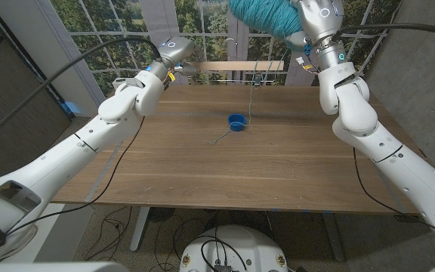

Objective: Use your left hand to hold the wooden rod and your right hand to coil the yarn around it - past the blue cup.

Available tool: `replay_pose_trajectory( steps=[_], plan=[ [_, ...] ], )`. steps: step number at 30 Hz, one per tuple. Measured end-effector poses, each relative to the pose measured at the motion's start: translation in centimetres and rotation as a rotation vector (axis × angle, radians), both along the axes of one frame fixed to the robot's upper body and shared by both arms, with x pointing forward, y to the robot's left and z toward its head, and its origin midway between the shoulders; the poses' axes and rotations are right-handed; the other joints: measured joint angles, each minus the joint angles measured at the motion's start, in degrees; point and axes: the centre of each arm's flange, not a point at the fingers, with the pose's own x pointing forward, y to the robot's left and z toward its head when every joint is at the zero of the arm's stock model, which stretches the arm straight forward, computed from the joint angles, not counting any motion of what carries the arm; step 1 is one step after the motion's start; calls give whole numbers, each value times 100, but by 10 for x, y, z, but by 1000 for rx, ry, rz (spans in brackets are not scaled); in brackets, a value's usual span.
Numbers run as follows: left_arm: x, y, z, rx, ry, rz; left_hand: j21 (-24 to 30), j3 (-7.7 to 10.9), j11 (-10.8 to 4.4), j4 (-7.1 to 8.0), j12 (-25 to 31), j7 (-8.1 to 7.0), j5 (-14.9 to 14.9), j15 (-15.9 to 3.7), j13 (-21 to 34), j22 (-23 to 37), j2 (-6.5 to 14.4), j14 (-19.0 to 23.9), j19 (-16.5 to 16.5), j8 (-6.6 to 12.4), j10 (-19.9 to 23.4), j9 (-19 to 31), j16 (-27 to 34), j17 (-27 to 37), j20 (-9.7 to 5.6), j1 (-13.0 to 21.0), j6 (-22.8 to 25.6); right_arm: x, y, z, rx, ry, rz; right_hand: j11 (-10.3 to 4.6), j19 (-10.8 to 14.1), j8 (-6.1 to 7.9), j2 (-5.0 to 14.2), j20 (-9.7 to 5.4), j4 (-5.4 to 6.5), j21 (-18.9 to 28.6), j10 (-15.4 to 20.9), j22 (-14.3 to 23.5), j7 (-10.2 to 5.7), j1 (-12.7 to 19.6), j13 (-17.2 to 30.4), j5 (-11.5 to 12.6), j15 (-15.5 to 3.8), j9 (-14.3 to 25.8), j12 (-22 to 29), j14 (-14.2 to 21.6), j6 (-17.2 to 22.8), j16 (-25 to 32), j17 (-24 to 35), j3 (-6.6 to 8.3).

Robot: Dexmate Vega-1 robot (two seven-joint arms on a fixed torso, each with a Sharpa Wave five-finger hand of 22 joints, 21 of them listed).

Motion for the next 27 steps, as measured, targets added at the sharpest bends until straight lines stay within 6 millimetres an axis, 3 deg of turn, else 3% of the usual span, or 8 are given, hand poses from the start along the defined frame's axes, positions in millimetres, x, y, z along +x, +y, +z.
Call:
replay_pose_trajectory(
  steps=[20,27],
  plan=[
    [3,3,-3,-15,26,11,0,-5,1,-21,-39,-1,0,-21,-1,0,2,20,0,-20,-1,0,-38,-1,0,-2,-1,7,-12,-8,29,44,-21,-21,0,-8,0,0,24,0,21,0,0,0,1,-16,-19,4,-43,40,0,-23,-7,-23],
    [5,6,-4,-30,74,35,23,-5,21,-25,-40,-2,0,-21,-13,0,2,20,0,-20,19,0,-43,13,0,-2,-2,-3,-22,-14,40,69,-35,-9,0,-12,0,0,39,0,33,0,0,0,-4,-19,-20,-14,-45,41,0,-44,-6,-8]
  ],
)
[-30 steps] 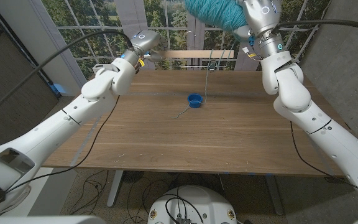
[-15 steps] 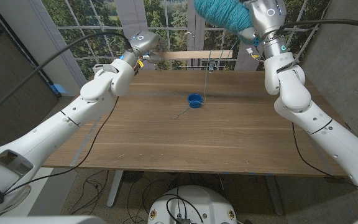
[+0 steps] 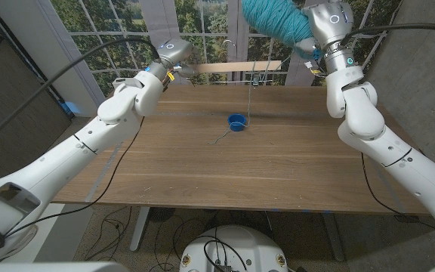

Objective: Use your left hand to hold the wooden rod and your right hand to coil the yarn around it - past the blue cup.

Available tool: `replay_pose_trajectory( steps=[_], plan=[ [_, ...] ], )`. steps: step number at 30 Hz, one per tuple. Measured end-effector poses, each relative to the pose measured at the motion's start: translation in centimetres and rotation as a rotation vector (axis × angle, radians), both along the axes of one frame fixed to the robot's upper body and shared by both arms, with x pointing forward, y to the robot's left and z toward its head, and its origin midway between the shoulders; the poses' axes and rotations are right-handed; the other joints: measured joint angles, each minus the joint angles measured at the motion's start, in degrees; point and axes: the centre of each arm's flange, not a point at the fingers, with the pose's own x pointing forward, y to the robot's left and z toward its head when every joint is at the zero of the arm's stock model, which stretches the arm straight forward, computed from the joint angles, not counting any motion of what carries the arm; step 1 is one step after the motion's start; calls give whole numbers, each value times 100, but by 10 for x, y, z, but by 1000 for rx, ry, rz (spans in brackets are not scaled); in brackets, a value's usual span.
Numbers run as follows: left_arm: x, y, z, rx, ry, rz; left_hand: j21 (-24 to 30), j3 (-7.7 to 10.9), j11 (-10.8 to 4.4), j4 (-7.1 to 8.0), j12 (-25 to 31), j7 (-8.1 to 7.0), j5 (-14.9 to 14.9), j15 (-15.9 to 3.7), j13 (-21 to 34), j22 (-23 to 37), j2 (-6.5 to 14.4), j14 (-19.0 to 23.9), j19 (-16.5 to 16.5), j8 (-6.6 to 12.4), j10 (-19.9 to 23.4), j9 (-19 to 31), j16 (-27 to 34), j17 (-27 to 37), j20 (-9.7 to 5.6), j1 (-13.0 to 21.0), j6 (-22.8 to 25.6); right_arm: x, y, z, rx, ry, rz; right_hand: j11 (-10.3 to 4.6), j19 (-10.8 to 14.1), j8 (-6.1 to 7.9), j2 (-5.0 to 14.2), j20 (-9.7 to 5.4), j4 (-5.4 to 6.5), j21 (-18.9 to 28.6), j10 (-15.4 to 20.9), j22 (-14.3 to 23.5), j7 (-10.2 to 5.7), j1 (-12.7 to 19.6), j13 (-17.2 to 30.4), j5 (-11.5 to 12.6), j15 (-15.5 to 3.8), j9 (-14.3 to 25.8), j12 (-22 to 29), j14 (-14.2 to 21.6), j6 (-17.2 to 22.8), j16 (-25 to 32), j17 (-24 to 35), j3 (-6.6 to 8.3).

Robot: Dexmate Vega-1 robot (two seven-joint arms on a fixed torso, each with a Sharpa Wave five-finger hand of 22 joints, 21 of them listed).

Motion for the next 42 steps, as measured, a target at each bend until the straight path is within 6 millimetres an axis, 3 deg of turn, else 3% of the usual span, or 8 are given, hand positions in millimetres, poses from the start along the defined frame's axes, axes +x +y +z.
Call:
replay_pose_trajectory(
  steps=[14,28,33,42],
  plan=[
    [-12,1,10,25,159,74,0,-8,12,-8,-39,15,0,0,-52,0,9,0,0,-30,12,0,-23,21,0,-8,15,-7,-36,-21,151,211,-32,21,0,-6,0,0,16,0,23,0,3,0,3,-4,-1,-39,-40,1,3,-13,3,-17],
    [-13,15,3,18,375,182,0,-8,32,-7,-66,14,0,0,-94,0,13,0,0,-42,-10,0,-44,10,0,-13,14,-14,-58,-43,254,353,-29,2,0,-50,-46,0,15,28,104,0,-48,46,-41,-13,-22,-41,-85,22,114,-34,2,-18],
    [-17,21,-1,17,432,218,44,-8,32,-7,-66,13,0,0,-123,0,13,0,0,-42,-10,0,-45,8,0,-13,13,-6,-70,-56,332,466,-30,10,22,-50,-46,-22,14,28,114,0,-49,46,-67,-13,-22,-54,-87,42,115,-44,1,-19],
    [-19,32,-9,4,518,268,44,1,53,-17,-106,11,0,0,-156,0,12,0,0,-45,10,0,-61,13,0,-12,11,10,-68,-76,375,600,-22,71,75,-74,-46,-33,13,78,216,0,-46,46,-86,-14,-21,-79,-118,82,176,-46,-1,-34]
  ],
)
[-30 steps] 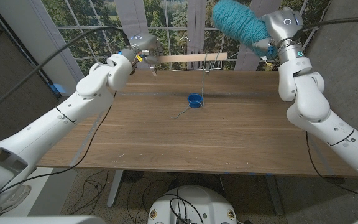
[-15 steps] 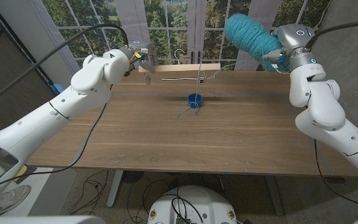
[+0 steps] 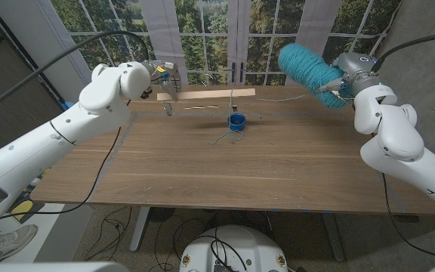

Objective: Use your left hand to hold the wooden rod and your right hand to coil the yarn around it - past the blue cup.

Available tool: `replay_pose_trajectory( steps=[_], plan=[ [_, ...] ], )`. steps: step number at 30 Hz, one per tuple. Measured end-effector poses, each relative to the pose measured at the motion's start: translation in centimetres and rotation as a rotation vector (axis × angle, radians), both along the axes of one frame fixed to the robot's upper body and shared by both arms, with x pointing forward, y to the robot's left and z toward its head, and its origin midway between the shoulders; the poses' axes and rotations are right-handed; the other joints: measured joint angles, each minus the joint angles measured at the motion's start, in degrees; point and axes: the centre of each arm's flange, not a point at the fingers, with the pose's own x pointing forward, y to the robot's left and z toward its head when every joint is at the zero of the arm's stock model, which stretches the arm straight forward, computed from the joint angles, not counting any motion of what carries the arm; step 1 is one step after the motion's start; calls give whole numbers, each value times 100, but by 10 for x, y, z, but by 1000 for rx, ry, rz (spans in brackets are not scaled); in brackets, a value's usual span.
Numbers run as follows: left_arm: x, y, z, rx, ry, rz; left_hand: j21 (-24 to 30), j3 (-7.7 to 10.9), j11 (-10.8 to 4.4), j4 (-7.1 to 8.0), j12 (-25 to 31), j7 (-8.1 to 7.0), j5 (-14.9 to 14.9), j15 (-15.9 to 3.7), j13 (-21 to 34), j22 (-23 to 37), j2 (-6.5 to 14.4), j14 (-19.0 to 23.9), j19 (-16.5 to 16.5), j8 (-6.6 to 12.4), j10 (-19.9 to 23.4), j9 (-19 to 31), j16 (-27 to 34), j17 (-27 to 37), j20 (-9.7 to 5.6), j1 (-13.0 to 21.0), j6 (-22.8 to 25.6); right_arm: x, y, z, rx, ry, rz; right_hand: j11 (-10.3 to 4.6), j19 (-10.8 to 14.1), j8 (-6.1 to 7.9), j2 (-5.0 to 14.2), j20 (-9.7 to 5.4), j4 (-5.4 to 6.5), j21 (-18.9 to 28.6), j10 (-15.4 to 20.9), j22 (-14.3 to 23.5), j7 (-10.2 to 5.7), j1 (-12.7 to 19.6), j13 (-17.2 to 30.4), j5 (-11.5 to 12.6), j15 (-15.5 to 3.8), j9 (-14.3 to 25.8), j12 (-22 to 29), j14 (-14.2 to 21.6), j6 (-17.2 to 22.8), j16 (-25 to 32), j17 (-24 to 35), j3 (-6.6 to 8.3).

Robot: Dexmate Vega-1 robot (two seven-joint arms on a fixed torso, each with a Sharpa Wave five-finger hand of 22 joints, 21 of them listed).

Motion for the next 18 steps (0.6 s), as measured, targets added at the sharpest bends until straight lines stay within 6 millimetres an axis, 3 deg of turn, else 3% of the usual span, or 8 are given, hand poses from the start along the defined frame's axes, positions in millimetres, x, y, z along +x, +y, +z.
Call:
replay_pose_trajectory(
  steps=[18],
  plan=[
    [-5,24,-17,-18,131,100,44,0,24,0,0,4,0,-8,-49,0,-1,32,0,-58,-25,0,-23,0,0,1,3,46,8,-38,84,247,32,11,70,-18,-38,-9,7,16,51,0,29,38,7,-7,22,-14,-35,40,30,35,3,6]
  ],
)
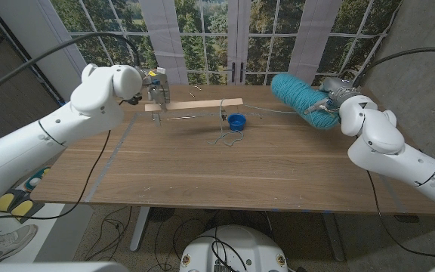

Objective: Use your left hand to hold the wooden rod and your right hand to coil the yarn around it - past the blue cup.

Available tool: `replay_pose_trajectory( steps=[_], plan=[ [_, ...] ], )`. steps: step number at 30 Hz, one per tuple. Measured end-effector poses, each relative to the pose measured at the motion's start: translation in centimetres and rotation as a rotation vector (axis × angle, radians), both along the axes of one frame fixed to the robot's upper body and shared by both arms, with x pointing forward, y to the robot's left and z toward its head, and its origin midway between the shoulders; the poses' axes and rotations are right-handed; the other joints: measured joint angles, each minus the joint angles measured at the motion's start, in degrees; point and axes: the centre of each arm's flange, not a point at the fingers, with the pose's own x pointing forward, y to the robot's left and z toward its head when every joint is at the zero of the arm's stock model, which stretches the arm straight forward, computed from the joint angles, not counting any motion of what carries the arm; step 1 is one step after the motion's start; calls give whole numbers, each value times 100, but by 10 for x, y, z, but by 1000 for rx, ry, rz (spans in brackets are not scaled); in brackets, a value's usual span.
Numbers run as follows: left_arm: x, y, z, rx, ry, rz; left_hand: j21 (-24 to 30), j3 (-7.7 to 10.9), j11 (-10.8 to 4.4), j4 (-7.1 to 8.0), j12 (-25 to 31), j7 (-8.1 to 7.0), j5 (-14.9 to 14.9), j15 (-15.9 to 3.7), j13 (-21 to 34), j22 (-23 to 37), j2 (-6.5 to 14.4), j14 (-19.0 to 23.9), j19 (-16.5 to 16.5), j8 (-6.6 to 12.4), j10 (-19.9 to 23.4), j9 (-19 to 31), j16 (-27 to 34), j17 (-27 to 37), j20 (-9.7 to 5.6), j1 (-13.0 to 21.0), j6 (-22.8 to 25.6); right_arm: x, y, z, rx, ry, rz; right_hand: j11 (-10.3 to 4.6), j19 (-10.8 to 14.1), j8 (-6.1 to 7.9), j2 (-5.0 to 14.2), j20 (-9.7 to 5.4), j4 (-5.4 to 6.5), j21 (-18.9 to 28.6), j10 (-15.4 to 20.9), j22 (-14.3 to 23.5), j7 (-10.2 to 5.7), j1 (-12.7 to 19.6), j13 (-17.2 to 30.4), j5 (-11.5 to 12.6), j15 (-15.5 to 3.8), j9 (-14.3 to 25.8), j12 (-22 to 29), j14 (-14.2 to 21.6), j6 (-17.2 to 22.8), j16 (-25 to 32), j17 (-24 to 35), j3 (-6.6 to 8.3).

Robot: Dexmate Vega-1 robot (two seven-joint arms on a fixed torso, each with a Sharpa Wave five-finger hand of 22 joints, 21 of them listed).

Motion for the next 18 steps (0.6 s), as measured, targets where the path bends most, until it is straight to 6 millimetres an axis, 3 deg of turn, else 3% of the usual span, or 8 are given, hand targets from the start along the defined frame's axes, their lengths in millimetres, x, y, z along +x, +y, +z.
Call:
replay_pose_trajectory(
  steps=[18],
  plan=[
    [10,16,-28,-25,113,79,45,0,129,0,0,21,-2,-20,-138,0,-15,19,0,-68,56,0,-72,-97,0,15,20,39,9,-25,26,176,11,30,146,-20,-15,20,7,88,52,0,41,15,-94,-89,40,-27,-44,41,41,44,10,45]
  ],
)
